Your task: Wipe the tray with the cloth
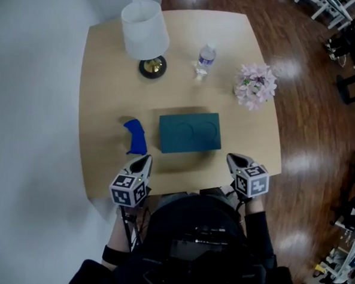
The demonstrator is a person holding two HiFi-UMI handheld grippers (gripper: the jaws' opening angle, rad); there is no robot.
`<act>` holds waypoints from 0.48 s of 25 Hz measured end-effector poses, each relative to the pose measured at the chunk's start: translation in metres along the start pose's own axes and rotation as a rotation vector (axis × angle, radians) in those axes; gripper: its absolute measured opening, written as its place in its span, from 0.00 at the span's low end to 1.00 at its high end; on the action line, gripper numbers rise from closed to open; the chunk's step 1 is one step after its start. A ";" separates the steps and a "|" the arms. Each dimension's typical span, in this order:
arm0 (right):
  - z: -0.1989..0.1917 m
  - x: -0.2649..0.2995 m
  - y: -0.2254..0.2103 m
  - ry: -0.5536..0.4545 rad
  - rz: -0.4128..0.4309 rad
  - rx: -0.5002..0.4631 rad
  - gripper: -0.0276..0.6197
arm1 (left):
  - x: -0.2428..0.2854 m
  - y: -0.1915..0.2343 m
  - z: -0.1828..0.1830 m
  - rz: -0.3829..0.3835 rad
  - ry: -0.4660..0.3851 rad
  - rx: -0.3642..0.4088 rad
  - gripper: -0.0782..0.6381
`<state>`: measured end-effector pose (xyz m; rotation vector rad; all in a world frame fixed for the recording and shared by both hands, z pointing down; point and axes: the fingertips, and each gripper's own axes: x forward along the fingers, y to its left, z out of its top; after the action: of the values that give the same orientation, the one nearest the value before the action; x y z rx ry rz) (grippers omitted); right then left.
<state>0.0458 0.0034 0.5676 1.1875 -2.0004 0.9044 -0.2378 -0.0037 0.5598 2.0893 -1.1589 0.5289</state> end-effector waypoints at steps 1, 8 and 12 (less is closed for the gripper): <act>-0.006 0.000 0.008 0.007 0.023 -0.001 0.05 | 0.007 -0.013 -0.007 -0.031 0.016 0.005 0.11; -0.046 -0.001 0.034 0.046 0.104 -0.076 0.05 | 0.033 -0.081 -0.041 -0.146 0.076 0.106 0.11; -0.053 -0.007 0.039 0.031 0.132 -0.127 0.05 | 0.031 -0.103 -0.051 -0.121 0.080 0.150 0.11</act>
<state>0.0227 0.0637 0.5824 0.9758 -2.0972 0.8399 -0.1347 0.0538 0.5769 2.2277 -0.9662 0.6526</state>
